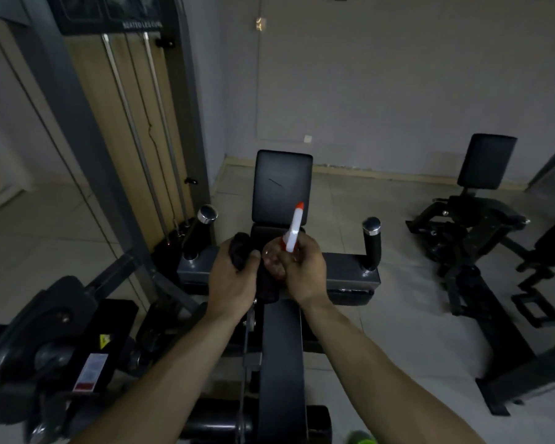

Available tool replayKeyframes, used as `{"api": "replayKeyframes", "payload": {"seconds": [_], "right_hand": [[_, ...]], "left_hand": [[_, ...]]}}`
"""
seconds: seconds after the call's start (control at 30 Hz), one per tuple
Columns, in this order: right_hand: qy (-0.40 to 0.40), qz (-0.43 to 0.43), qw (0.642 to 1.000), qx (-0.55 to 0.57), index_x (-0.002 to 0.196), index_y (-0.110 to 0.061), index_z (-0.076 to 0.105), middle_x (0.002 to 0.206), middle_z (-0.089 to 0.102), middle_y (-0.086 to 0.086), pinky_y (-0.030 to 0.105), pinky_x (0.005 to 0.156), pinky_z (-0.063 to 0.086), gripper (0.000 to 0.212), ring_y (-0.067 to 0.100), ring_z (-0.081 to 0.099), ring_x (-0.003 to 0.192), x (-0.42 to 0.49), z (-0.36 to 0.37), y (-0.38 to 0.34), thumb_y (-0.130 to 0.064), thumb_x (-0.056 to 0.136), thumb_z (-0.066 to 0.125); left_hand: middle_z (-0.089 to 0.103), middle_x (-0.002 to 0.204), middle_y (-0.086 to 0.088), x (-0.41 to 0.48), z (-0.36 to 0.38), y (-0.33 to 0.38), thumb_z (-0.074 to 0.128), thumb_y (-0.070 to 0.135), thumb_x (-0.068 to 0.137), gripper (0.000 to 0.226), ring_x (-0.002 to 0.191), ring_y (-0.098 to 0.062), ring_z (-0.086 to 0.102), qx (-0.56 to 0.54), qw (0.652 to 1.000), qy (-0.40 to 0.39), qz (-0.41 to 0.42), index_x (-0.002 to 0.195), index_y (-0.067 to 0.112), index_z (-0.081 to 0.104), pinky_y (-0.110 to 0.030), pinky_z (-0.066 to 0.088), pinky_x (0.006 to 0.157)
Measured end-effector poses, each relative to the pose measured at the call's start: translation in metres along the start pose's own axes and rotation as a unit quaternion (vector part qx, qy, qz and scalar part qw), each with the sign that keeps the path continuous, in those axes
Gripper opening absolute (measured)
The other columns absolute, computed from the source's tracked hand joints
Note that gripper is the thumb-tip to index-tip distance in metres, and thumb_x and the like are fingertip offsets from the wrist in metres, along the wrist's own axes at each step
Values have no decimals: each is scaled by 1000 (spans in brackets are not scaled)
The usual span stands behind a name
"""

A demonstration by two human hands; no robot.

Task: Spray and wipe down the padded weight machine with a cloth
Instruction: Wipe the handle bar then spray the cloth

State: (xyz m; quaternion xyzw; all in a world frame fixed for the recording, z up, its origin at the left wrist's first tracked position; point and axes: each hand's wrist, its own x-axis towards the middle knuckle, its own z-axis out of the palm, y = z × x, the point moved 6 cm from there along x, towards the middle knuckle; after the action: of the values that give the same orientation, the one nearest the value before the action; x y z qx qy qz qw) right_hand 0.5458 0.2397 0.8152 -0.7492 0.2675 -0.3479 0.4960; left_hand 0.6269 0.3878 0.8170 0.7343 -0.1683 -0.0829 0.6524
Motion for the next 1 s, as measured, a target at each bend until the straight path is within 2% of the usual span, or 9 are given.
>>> {"api": "replayKeyframes", "payload": {"seconds": [0.07,0.13,0.2,0.27,0.37,0.53,0.7,0.83,1.0], "right_hand": [[8,-24,998,50,102,-21,61,98,66,-1,21,80,55,24,-2,66,89,-26,-21,-20,1,95,67],[18,-38,997,72,110,-16,61,98,70,-2,30,85,58,19,6,68,91,-52,-43,-33,-5,97,68],[25,-36,995,89,113,-9,59,87,69,-5,31,78,57,18,11,67,82,-80,-65,-38,-7,97,68],[51,-27,993,101,113,-6,59,83,65,1,40,73,57,21,16,65,76,-118,-89,-38,-11,94,67],[91,-5,994,66,105,-5,60,76,61,0,30,63,52,13,12,59,69,-181,-117,-19,-11,95,66],[96,74,991,46,97,-1,59,69,62,8,28,56,48,27,13,58,59,-274,-143,35,-25,97,72],[117,151,981,19,122,-25,53,107,69,-6,16,76,52,38,10,68,92,-339,-152,122,-21,93,77],[80,215,972,-41,133,-24,58,117,67,-12,30,94,57,41,3,65,107,-382,-144,224,-12,95,71],[16,253,960,-118,131,-36,56,102,68,-11,26,72,56,43,5,64,84,-429,-126,372,-16,94,68]], "left_hand": [[68,100,7,-14,-2,12,67,20,96,18,98,-7,65,-13,1000,0,-1,114,21,62,-15,47,77],[69,98,8,-33,-1,23,69,20,95,18,96,-10,66,-26,1000,-4,-1,112,17,65,-23,49,81],[70,93,7,-59,3,29,71,21,93,12,91,-10,67,-41,999,-19,-5,104,18,67,-29,51,81],[71,89,7,-96,10,30,72,24,92,8,83,-4,67,-54,997,-50,-9,97,20,68,-21,50,74],[72,85,13,-158,20,12,72,21,93,4,78,5,66,-57,993,-107,-7,93,24,69,-7,44,65],[73,87,14,-251,36,-61,72,23,92,7,82,2,68,3,971,-222,-89,94,30,70,-18,50,73],[74,91,5,-308,37,-165,72,17,93,7,87,-12,70,81,945,-242,-206,99,20,72,-22,49,71],[74,89,-2,-327,35,-254,72,17,91,6,85,-20,70,151,921,-210,-290,96,18,71,-33,57,77],[72,95,1,-343,68,-377,74,20,91,16,88,-19,69,165,912,-180,-329,106,22,69,-30,53,74]]}}
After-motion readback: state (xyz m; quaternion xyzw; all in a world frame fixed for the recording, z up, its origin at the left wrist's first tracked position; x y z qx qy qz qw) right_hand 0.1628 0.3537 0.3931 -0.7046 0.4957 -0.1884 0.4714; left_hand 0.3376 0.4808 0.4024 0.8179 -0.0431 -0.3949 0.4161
